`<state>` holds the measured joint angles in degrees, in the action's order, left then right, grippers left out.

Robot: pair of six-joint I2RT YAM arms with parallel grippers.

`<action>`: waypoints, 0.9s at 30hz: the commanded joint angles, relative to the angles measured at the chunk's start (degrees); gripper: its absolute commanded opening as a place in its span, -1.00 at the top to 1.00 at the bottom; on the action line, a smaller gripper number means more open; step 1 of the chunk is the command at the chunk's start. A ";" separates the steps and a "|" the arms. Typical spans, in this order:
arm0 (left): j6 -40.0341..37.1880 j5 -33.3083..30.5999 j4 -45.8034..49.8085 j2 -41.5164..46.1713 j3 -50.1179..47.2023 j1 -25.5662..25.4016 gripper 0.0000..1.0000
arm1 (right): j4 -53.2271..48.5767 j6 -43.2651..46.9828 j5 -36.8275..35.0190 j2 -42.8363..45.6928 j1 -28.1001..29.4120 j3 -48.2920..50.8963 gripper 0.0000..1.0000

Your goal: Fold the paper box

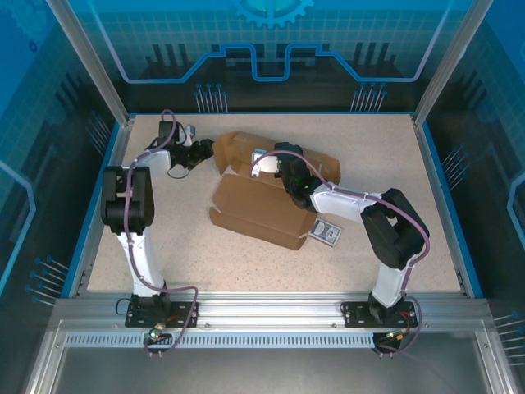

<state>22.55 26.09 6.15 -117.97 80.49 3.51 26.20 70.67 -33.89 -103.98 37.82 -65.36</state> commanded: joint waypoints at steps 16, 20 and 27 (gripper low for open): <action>0.87 -7.39 12.47 -6.16 9.29 -0.61 -0.45 | -2.77 -2.14 0.58 0.10 -0.31 -2.49 1.00; 0.54 -5.17 13.20 -7.71 10.10 -1.25 -0.44 | -2.93 -2.25 0.54 0.01 -0.21 -2.51 1.00; 1.71 0.36 9.45 -5.39 6.45 -2.75 -0.38 | -3.09 -2.56 0.46 -0.32 -0.11 -2.71 1.00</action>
<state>22.65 21.74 16.40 -125.19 88.55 2.04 23.79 68.99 -33.87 -104.01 37.82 -66.48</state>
